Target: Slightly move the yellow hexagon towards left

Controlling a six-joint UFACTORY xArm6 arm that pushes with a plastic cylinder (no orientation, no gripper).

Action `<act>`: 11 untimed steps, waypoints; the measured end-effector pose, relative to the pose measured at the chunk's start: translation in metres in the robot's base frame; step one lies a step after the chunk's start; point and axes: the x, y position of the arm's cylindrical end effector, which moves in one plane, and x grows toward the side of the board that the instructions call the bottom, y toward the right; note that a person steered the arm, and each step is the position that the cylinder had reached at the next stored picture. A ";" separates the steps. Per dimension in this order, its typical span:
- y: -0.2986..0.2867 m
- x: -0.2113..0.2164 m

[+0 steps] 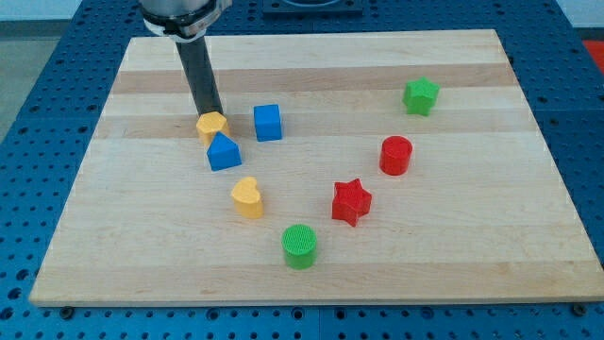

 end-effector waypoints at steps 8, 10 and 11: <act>-0.049 0.051; -0.012 0.051; 0.006 0.053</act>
